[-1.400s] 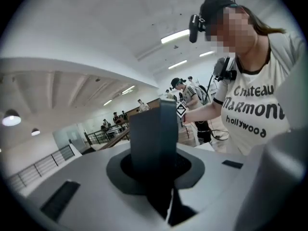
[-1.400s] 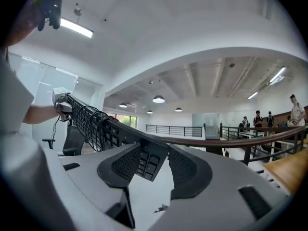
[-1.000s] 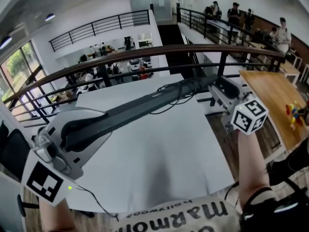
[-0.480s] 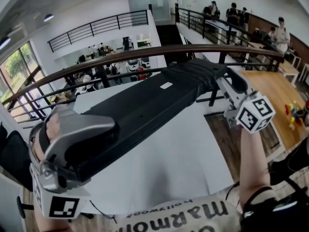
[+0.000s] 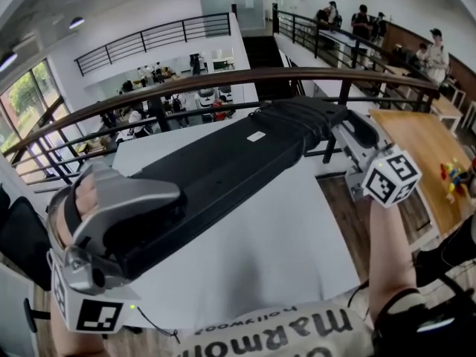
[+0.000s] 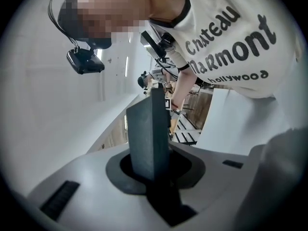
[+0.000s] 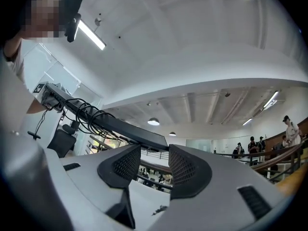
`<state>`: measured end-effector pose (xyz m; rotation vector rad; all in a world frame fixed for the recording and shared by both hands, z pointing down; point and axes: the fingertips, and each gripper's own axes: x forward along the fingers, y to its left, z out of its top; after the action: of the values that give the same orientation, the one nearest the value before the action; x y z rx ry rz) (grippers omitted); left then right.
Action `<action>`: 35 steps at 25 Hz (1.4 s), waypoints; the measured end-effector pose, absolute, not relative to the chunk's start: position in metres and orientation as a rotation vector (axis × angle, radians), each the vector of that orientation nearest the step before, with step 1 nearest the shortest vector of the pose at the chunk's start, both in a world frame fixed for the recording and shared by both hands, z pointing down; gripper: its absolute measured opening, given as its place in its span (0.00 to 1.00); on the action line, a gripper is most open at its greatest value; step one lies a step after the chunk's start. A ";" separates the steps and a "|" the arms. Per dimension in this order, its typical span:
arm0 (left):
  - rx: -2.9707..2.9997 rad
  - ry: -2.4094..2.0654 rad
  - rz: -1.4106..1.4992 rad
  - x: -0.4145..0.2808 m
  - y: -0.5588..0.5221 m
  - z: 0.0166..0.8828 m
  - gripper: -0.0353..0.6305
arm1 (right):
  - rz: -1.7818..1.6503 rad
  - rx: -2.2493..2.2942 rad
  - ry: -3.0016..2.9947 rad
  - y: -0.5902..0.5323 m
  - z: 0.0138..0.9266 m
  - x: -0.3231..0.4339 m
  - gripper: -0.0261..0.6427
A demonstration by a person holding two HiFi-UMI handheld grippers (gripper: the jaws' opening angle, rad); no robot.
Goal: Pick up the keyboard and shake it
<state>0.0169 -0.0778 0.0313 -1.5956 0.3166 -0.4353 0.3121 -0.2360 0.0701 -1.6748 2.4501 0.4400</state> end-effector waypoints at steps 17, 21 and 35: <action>-1.809 0.376 -0.368 0.015 -0.085 0.038 0.18 | 0.452 -1.713 2.487 -0.240 0.081 0.312 0.34; -1.913 0.406 -0.342 0.010 -0.091 0.033 0.18 | 0.464 -1.697 2.499 -0.242 0.073 0.310 0.34; -2.347 0.507 -0.150 -0.014 -0.119 0.042 0.18 | 0.403 -1.647 2.439 -0.242 0.055 0.306 0.33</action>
<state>-0.0139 -0.1186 0.0423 -2.3467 0.5071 -0.1503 0.3061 -0.2417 0.0553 -1.6473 2.4394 0.4031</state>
